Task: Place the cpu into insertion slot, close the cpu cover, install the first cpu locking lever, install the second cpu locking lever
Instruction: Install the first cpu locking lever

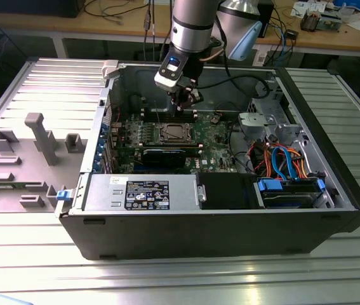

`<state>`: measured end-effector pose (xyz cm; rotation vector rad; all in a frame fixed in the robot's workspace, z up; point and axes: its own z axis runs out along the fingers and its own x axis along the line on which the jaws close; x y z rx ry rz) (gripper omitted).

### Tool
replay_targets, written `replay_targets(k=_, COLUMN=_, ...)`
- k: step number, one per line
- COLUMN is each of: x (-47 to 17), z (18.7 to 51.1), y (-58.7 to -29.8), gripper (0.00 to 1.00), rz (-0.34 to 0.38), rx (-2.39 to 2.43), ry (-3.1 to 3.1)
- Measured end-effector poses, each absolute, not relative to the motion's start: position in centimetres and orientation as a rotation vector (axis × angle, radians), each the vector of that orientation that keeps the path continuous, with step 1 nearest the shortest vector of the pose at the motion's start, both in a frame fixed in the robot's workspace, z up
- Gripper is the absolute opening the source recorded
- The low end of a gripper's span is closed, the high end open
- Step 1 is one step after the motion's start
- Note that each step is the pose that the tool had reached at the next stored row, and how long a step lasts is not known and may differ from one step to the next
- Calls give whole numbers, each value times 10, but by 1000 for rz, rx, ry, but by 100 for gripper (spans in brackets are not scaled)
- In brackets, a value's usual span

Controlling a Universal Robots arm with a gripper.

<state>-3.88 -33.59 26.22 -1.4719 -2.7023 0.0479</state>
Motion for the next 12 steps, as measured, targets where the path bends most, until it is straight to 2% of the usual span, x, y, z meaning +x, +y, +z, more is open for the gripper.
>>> replay_targets(k=12, x=-39, z=262, y=-336, gripper=11, rz=52, rx=-1385, ry=-2749)
